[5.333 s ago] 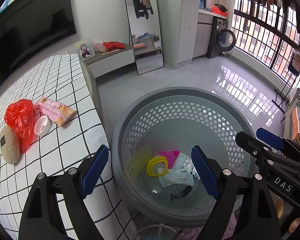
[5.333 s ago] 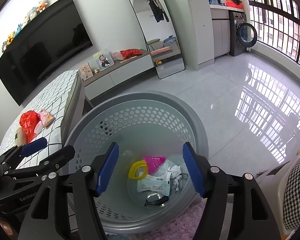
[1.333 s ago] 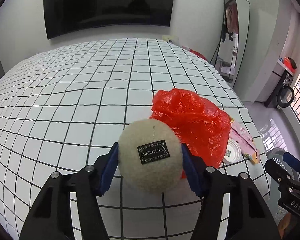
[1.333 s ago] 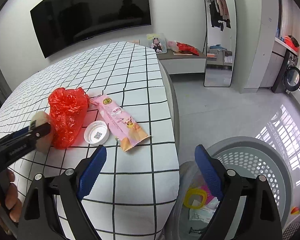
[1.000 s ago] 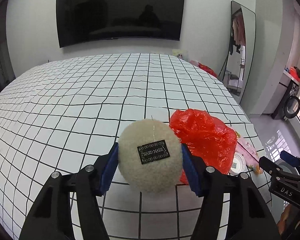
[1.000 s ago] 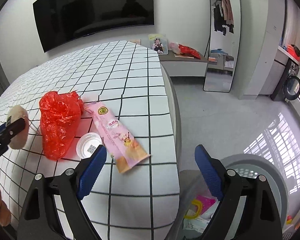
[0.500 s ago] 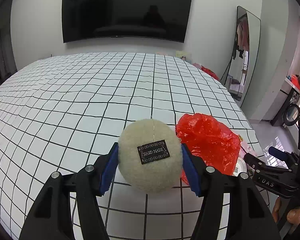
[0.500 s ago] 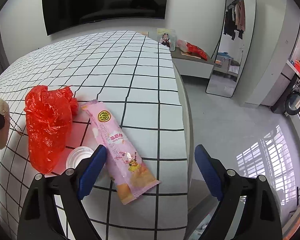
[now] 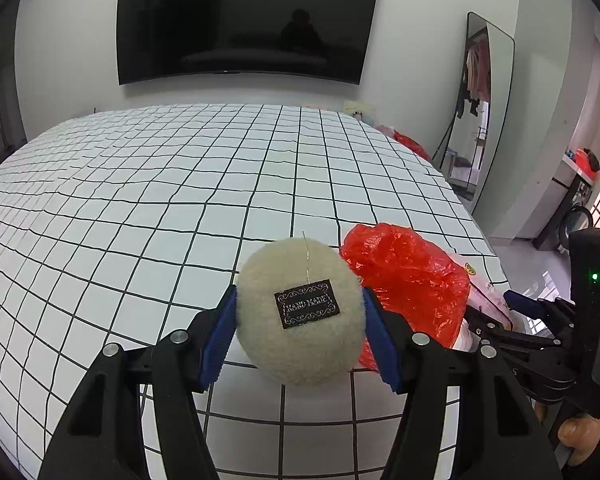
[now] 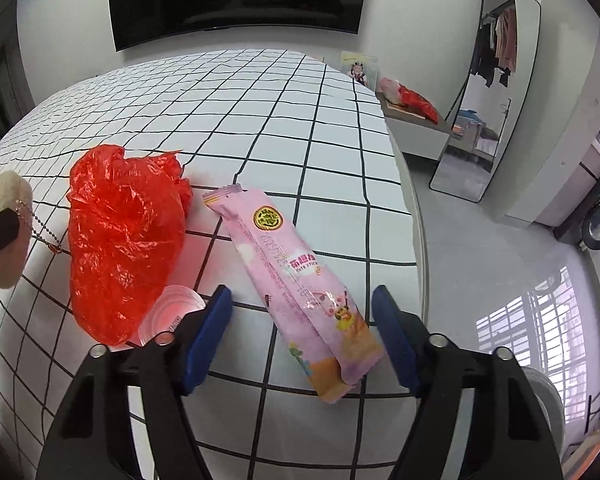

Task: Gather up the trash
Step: 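Grasp the pink snack wrapper with the right gripper while the left gripper holds the ball, then carry the felt ball and pink wrapper over the grey basket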

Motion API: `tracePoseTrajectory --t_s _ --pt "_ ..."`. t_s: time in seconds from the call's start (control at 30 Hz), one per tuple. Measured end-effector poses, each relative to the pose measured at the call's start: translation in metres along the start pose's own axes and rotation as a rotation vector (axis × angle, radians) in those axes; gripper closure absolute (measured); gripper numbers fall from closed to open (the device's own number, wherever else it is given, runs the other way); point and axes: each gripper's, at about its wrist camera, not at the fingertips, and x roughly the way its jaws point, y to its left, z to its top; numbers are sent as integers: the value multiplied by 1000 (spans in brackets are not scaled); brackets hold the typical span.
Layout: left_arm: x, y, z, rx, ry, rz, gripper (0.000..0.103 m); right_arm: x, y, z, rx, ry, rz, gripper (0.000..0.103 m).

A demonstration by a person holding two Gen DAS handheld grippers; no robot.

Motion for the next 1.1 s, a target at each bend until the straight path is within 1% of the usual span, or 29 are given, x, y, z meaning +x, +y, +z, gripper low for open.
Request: tracePoseTrajectory --t_s 0.03,0.07,0.27,0.43,0.53,0.77,0.93,1.1 --pt "0 0 0 0 0 -1 44 1 -1 2 3 2 12 48" --pt "0 1 0 1 -1 -2 44 1 -1 1 6 3 17 52" --pt "-1 0 0 6 -5 -5 44 -4 -4 -6 27 -16 10 62" --pt "-2 -1 -1 11 -5 -10 44 -19 -16 -21 123 -33 20 62" --pt "-3 -4 -2 21 -8 -16 44 -30 -21 -32 162 -47 9 63" --pt "-4 -10 -4 48 -7 -32 44 -53 -32 -57 214 -51 -29 63" --pt "-14 -20 -9 81 -13 -53 44 -72 -42 -74 259 -64 -40 63" --pt "-24 -29 -16 97 -7 -84 44 -85 -45 -88 278 -73 -52 63"
